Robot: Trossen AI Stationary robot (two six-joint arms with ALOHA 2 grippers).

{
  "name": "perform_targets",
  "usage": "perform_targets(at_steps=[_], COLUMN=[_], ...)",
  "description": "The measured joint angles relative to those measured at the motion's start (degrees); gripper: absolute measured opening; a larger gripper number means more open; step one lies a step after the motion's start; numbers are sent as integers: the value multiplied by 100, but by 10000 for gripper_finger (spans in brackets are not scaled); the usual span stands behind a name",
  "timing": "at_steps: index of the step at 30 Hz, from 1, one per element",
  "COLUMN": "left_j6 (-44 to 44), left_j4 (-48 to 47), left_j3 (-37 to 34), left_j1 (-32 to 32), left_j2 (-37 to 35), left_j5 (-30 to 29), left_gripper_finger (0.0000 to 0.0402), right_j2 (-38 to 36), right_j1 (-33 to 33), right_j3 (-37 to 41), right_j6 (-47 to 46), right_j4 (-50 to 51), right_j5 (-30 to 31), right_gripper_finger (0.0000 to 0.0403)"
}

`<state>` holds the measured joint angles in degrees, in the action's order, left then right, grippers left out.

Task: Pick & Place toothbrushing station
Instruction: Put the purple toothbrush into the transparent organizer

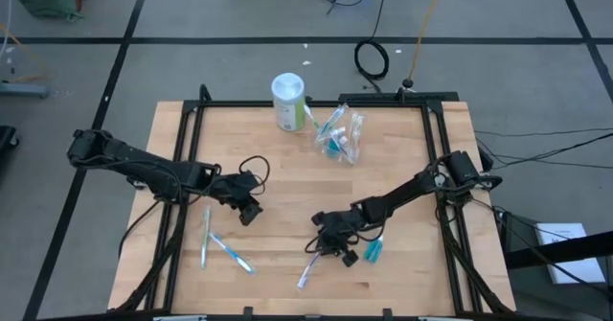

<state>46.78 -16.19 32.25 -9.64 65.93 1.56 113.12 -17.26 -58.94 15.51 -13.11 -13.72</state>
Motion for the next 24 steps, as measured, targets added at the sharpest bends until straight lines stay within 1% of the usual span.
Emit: perform_targets(at_steps=[3,6,8,10,13,17,19,21,24], left_j6=[2,-55,-380,-1094,-2564,-4411,-5154,-5861,-6613], left_j4=[20,184,403,667,1049,1565,1814,2079,2635], left_j3=[0,0,0,0,-1,-2,-2,-2,-2], left_j1=[-34,-40,-40,-40,-40,-40,-40,-35,0], left_j2=[0,0,0,0,0,0,2,2,4], left_j5=[-4,-8,-11,-11,-11,-152,-326,-574,-1050], left_gripper_finger=[147,147,147,147,147,147,147,147,147], right_j2=[8,-110,-301,-574,-1113,-1725,-1928,-1998,-1980], right_j1=[-7,22,92,188,307,592,810,1018,1307], right_j3=[0,11,28,38,26,22,15,17,26], right_j6=[198,232,244,326,702,979,896,627,278], right_j4=[91,97,205,284,350,279,173,63,-72], right_j5=[8,9,-3,28,26,-25,18,18,-20], right_gripper_finger=[73,29,17,19,28,19,18,18,21])
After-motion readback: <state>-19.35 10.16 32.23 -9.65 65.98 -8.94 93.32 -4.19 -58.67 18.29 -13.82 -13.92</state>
